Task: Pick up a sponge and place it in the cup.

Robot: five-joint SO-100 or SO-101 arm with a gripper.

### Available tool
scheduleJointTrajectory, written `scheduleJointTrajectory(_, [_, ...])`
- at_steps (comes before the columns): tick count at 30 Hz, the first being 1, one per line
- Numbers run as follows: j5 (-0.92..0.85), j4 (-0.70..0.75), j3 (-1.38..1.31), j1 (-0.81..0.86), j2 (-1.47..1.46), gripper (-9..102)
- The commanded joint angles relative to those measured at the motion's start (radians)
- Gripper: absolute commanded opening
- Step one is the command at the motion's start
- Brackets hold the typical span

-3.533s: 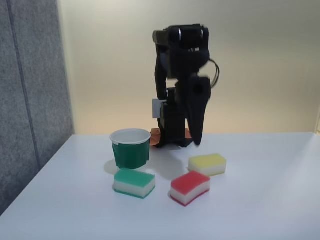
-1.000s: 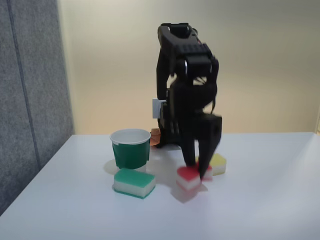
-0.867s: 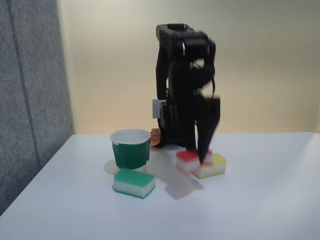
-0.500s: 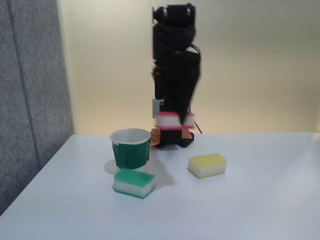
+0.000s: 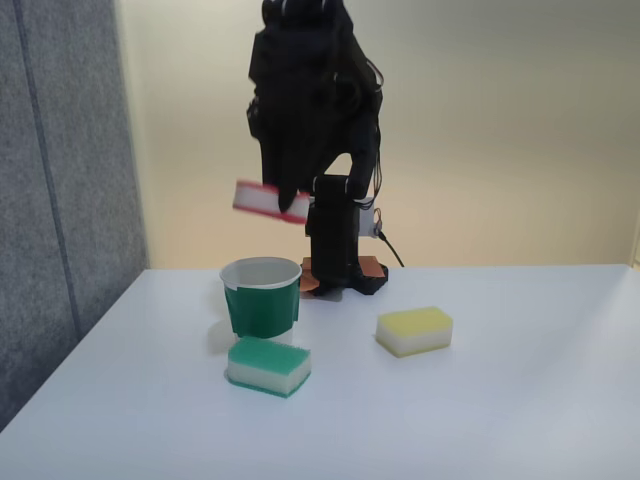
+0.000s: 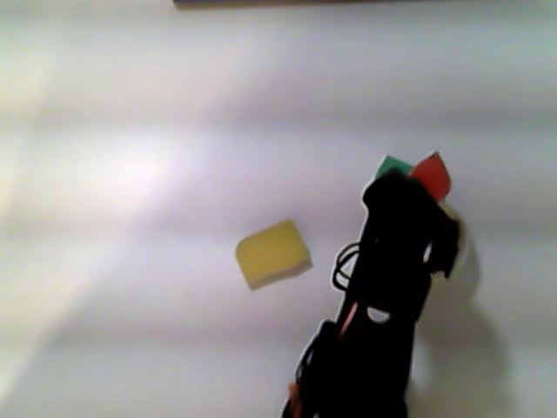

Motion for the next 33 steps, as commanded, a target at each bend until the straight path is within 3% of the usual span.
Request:
scheduleJointTrajectory(1, [-0.021, 0.014, 0.052, 0.035, 0.049, 0])
scheduleJointTrajectory(14, [-0.04, -0.008, 0.216, 0.051, 0.097, 0])
scheduleJointTrajectory(23, [-0.124, -0.052, 0.195, 0.089, 0.084, 13])
scheduleJointTrajectory(26, [-0.117, -0.058, 0.192, 0.087, 0.084, 23])
scheduleJointTrajectory(33, [-0.126, -0.063, 0.183, 0.081, 0.095, 28])
